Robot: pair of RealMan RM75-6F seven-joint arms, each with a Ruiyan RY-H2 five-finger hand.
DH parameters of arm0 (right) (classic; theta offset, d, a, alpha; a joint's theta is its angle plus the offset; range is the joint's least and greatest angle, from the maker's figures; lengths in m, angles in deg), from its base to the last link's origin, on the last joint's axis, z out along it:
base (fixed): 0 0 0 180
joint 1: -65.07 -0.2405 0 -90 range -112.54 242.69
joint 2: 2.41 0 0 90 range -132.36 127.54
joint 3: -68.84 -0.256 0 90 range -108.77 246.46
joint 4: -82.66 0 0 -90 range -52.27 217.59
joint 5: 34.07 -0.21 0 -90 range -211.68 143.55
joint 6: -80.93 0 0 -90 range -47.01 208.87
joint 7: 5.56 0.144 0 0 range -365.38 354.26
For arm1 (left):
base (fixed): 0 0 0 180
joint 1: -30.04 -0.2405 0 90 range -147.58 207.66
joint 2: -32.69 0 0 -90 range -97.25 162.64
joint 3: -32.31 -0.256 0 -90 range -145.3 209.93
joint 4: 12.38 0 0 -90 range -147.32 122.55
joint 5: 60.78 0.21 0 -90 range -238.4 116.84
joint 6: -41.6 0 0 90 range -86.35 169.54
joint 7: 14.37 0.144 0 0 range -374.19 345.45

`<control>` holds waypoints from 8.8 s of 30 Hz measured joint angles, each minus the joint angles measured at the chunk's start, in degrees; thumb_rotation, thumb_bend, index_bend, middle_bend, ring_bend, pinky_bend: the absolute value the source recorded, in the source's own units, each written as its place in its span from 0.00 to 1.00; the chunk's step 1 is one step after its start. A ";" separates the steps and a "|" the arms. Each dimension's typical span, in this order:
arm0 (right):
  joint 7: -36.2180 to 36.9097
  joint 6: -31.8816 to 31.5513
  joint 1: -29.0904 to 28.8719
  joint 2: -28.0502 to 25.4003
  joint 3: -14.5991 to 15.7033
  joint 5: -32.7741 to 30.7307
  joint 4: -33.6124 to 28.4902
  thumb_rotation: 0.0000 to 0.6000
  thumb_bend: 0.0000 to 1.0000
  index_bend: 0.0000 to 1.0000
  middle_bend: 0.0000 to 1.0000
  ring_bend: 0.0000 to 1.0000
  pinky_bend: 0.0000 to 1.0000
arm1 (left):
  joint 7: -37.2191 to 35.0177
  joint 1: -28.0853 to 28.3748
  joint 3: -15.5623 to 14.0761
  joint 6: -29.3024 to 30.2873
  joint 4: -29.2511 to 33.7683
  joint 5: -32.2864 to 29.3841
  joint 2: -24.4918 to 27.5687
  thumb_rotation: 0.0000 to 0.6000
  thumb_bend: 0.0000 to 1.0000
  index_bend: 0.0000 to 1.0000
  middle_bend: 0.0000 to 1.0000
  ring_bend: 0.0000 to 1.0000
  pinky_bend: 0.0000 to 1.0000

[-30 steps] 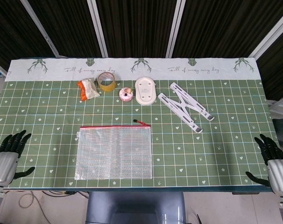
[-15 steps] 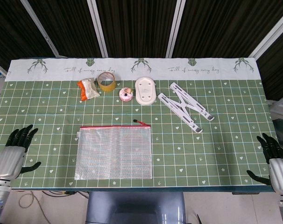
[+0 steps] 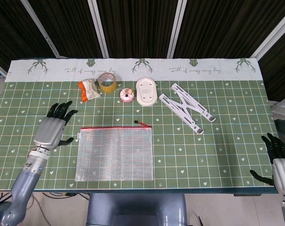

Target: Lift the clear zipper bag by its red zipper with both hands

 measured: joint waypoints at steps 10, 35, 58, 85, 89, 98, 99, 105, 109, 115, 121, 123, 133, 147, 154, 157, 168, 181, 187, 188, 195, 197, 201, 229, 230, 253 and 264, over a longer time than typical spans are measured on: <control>0.72 0.86 -0.10 -0.11 -0.10 -0.90 -0.46 1.00 0.18 0.00 0.00 0.00 0.21 | 15.24 15.07 4.19 -4.74 -7.32 -16.94 -11.31 1.00 0.22 0.35 0.08 0.00 0.00; 2.67 3.08 -0.41 -0.73 -0.45 -3.10 -1.10 1.00 0.19 0.00 0.00 0.00 0.21 | 28.62 39.21 5.58 -10.25 -41.02 -36.22 -35.87 1.00 0.26 0.44 0.14 0.00 0.00; 3.78 3.66 -0.34 -1.11 -0.76 -4.09 -1.74 1.00 0.19 0.00 0.00 0.00 0.21 | 25.41 46.94 4.92 -19.07 -61.74 -37.21 -48.35 1.00 0.28 0.49 0.15 0.00 0.00; 4.50 3.93 -0.26 -1.34 -0.85 -4.29 -2.15 1.00 0.21 0.00 0.00 0.00 0.21 | 24.29 48.45 5.34 -21.97 -68.74 -35.69 -52.10 1.00 0.36 0.59 0.18 0.00 0.00; 4.49 3.83 -0.23 -1.37 -0.83 -4.17 -2.29 1.00 0.21 0.00 0.00 0.00 0.21 | 24.31 48.34 5.36 -21.91 -68.55 -35.46 -51.98 1.00 0.39 0.59 0.18 0.00 0.00; 4.73 3.97 -0.23 -1.51 -0.74 -4.02 -2.44 1.00 0.21 0.00 0.00 0.00 0.21 | 24.19 48.25 5.73 -20.83 -66.00 -34.59 -50.50 1.00 0.43 0.60 0.18 0.00 0.00; 4.77 3.95 -0.22 -1.53 -0.74 -3.99 -2.50 1.00 0.21 0.00 0.00 0.00 0.21 | 24.20 48.25 5.78 -20.65 -65.51 -34.49 -50.24 1.00 0.43 0.60 0.18 0.00 0.00; 5.34 3.89 -0.12 -1.76 -0.65 -3.78 -3.22 1.00 0.21 0.00 0.00 0.00 0.21 | 24.77 48.30 6.34 -18.68 -60.10 -34.18 -47.56 1.00 0.44 0.60 0.18 0.00 0.00; 5.95 3.99 -0.10 -2.16 -0.55 -3.54 -3.81 1.00 0.21 0.00 0.00 0.00 0.21 | 25.53 48.37 6.98 -16.68 -54.69 -34.35 -44.83 1.00 0.44 0.60 0.18 0.00 0.00; 6.72 5.01 -0.38 -3.28 -0.38 -3.47 -6.12 1.00 0.22 0.00 0.00 0.00 0.21 | 26.70 48.63 8.56 -12.81 -44.56 -35.07 -39.47 1.00 0.44 0.61 0.19 0.00 0.00; 7.95 8.47 -1.21 -5.51 -0.83 -7.29 -12.66 1.00 0.30 0.03 0.00 0.00 0.21 | 27.57 49.43 10.50 -9.10 -36.01 -36.51 -34.80 1.00 0.44 0.61 0.19 0.00 0.00; 8.66 10.34 -1.78 -6.41 -1.31 -9.83 -16.02 1.00 0.31 0.08 0.00 0.00 0.22 | 27.82 49.84 11.09 -7.98 -33.65 -37.22 -33.65 1.00 0.44 0.61 0.19 0.00 0.00; 10.55 20.01 -9.60 -10.20 -8.61 -29.97 -31.10 1.00 0.36 0.25 0.09 0.02 0.25 | 27.79 51.82 12.85 -3.71 -24.60 -40.49 -29.62 1.00 0.44 0.61 0.19 0.00 0.00; 1.41 22.28 -29.03 -4.70 -18.52 -61.86 -35.93 1.00 0.36 0.27 0.09 0.02 0.25 | 26.74 54.37 12.88 -0.06 -18.70 -43.50 -26.31 1.00 0.44 0.61 0.19 0.00 0.00; -2.66 19.00 -36.62 2.90 -20.65 -73.18 -34.50 1.00 0.39 0.32 0.09 0.02 0.25 | 26.06 55.59 13.11 0.86 -17.52 -44.36 -25.28 1.00 0.44 0.62 0.19 0.00 0.00; -3.74 17.48 -39.06 5.98 -21.53 -76.42 -33.27 1.00 0.39 0.32 0.09 0.02 0.25 | 25.82 56.06 13.13 1.16 -17.14 -44.77 -24.97 1.00 0.44 0.62 0.19 0.00 0.00; -6.13 14.00 -43.77 12.48 -25.07 -83.40 -29.35 1.00 0.39 0.42 0.11 0.02 0.25 | 24.84 57.38 12.80 1.60 -16.59 -45.82 -24.04 1.00 0.44 0.62 0.19 0.00 0.00; -7.09 12.35 -45.43 15.69 -28.47 -85.70 -28.99 1.00 0.40 0.46 0.13 0.02 0.25 | 23.77 58.15 12.05 2.04 -15.52 -46.29 -22.66 1.00 0.44 0.62 0.19 0.00 0.00; -7.82 11.83 -45.96 16.67 -29.26 -86.09 -28.76 1.00 0.40 0.47 0.13 0.02 0.25 | 23.42 58.37 11.66 2.31 -15.10 -46.82 -22.20 1.00 0.44 0.62 0.19 0.00 0.00; -7.93 11.69 -46.02 16.85 -29.39 -86.09 -28.67 1.00 0.40 0.48 0.13 0.02 0.25 | 23.31 58.41 11.57 2.36 -15.02 -46.80 -22.13 1.00 0.44 0.62 0.19 0.00 0.00; -8.57 11.32 -46.46 17.80 -30.37 -86.57 -27.75 1.00 0.40 0.53 0.15 0.02 0.25 | 22.87 58.61 11.09 2.44 -14.76 -46.96 -21.81 1.00 0.44 0.62 0.19 0.00 0.00; -8.81 11.23 -46.66 18.09 -30.76 -86.78 -27.55 1.00 0.41 0.53 0.15 0.02 0.25 | 22.70 58.69 10.96 2.43 -14.76 -47.00 -21.76 1.00 0.44 0.62 0.19 0.00 0.00; -9.10 11.11 -46.93 18.38 -31.29 -87.01 -27.31 1.00 0.44 0.55 0.16 0.02 0.25 | 22.54 58.76 10.86 2.42 -14.79 -47.03 -21.70 1.00 0.44 0.62 0.19 0.00 0.00; -10.15 10.96 -46.35 18.27 -34.11 -88.89 -28.07 1.00 0.53 0.62 0.19 0.02 0.25 | 21.36 58.52 9.88 2.88 -13.06 -47.26 -20.21 1.00 0.44 0.62 0.19 0.00 0.00; -10.16 10.99 -46.27 18.14 -34.23 -88.93 -28.22 1.00 0.53 0.62 0.19 0.02 0.25 | 21.29 58.38 9.70 2.92 -12.77 -47.23 -20.03 1.00 0.44 0.62 0.19 0.00 0.00; -8.46 11.46 -45.64 15.08 -39.26 -92.08 -30.76 1.00 0.54 0.65 0.21 0.02 0.25 | 19.49 54.05 6.34 3.36 -8.50 -46.56 -14.80 1.00 0.44 0.62 0.19 0.00 0.00; -6.13 12.72 -45.72 13.34 -42.78 -95.07 -32.20 1.00 0.54 0.67 0.22 0.02 0.26 | 18.72 53.05 4.89 2.99 -8.37 -46.20 -14.80 1.00 0.44 0.62 0.19 0.00 0.00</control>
